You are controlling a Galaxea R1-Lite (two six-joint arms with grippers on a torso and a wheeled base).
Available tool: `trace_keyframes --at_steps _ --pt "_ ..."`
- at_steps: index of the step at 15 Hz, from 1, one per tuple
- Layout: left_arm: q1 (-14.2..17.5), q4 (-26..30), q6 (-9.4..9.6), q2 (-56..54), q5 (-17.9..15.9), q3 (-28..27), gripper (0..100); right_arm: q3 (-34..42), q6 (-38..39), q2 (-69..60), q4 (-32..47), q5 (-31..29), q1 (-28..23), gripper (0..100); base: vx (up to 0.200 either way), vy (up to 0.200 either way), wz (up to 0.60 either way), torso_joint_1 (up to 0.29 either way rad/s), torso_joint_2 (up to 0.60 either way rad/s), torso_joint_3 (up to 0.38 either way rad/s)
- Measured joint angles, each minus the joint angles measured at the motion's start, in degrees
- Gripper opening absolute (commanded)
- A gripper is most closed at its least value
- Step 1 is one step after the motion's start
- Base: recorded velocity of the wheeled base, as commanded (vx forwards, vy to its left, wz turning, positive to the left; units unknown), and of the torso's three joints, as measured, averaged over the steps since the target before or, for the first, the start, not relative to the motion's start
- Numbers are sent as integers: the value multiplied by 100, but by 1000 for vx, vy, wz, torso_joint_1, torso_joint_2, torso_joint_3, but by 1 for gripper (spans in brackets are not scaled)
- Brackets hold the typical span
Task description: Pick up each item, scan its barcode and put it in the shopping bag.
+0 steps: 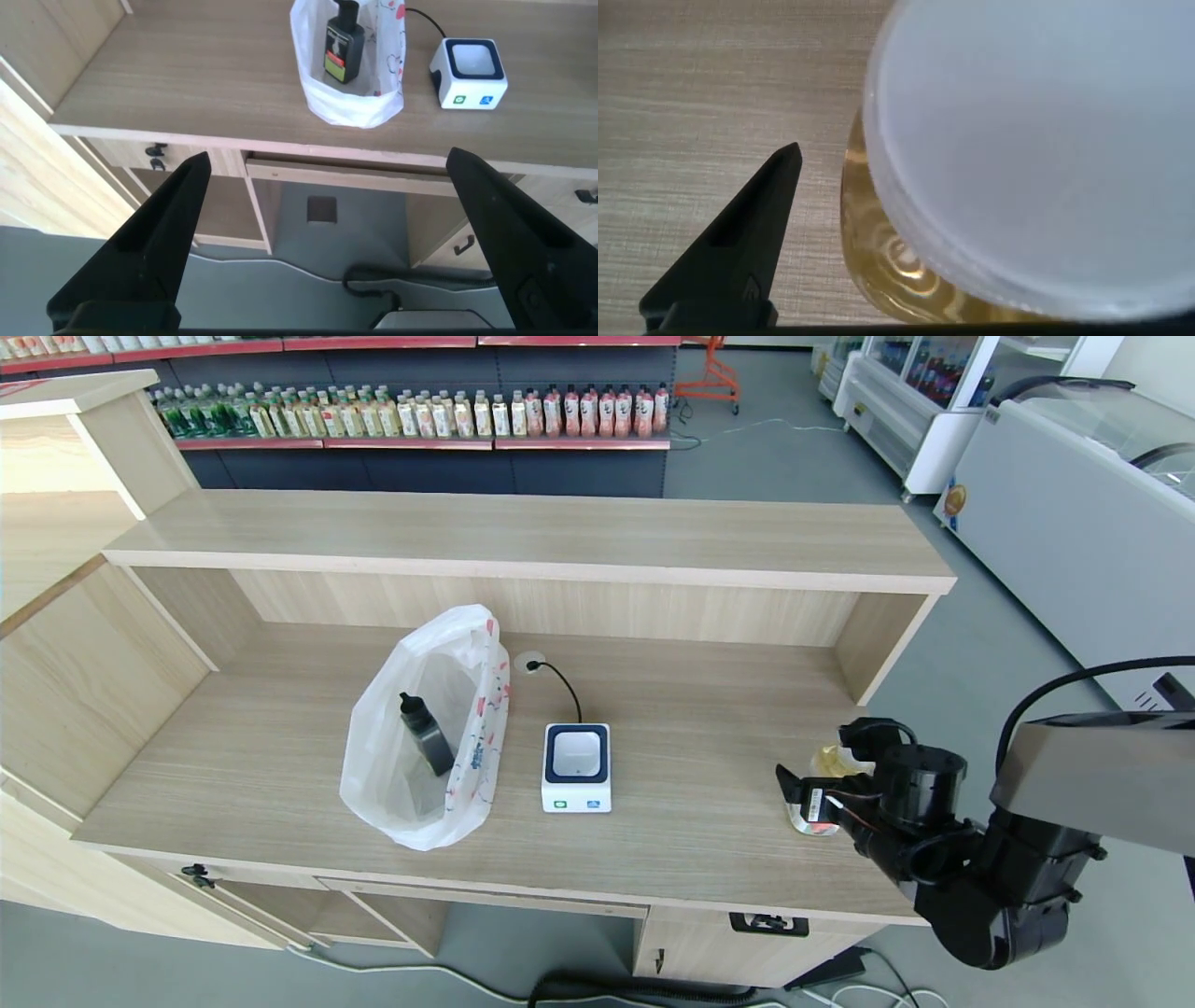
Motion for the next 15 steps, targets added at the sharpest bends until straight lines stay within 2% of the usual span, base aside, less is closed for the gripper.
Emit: trace_keyframes --at_steps 2,3,7,10,15 --pt "0 0 0 0 0 0 100 -129 -72 105 -9 9 -5 100 0 0 0 0 0 0" --pt "0 -2 0 0 0 0 100 -163 -88 144 -11 9 -5 0 0 0 0 0 0 0" --pt "0 0 0 0 2 0 100 -236 -217 232 -55 13 0 0 0 0 0 0 0 0" --pt "0 -2 0 0 0 0 100 -190 -599 193 -417 20 -18 0 0 0 0 0 0 0" --pt "0 0 0 0 0 0 100 472 -551 -212 -560 288 -32 0 0 0 0 0 0 0"
